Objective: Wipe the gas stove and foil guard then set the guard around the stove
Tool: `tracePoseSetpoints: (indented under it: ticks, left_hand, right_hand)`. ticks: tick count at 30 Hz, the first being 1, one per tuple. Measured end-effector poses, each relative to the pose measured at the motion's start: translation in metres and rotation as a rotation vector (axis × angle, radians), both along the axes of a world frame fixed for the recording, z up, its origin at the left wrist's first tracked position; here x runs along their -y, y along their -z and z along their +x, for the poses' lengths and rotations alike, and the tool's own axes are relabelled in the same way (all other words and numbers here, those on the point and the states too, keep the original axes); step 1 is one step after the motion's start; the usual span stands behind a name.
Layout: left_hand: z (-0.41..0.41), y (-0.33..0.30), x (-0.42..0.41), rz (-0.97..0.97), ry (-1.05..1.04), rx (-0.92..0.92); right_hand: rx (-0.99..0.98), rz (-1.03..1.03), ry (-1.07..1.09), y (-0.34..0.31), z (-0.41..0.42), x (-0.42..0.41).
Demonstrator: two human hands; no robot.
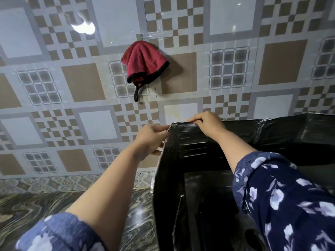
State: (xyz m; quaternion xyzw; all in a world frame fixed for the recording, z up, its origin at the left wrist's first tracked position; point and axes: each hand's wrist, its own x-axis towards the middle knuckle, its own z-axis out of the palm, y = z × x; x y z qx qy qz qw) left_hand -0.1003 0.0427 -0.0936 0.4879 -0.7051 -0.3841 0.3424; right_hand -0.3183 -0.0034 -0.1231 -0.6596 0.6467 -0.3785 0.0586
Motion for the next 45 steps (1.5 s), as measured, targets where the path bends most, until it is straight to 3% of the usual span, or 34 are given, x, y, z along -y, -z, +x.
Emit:
tracePoseSetpoints:
  ticks: [4,12,26,39,45]
  left_hand:
    - [-0.015,0.004,-0.009,0.104,0.019,-0.135]
    - [-0.034,0.018,-0.019,0.134,0.032,-0.259]
    - [-0.031,0.012,-0.031,-0.035,-0.101,0.014]
    - [-0.015,0.014,-0.039,0.01,-0.066,-0.007]
    - [0.007,0.023,-0.049,-0.067,-0.041,0.011]
  right_hand:
    - [-0.043,0.041,0.021,-0.016,-0.003,0.001]
    - [-0.109,0.015,0.101,-0.005,-0.011,-0.01]
    - [-0.208,-0.004,0.08,-0.007,-0.008,-0.031]
    - [-0.232,-0.014,0.092,-0.008,-0.001,-0.051]
    - [-0.321,0.036,0.112,-0.005,0.015,-0.096]
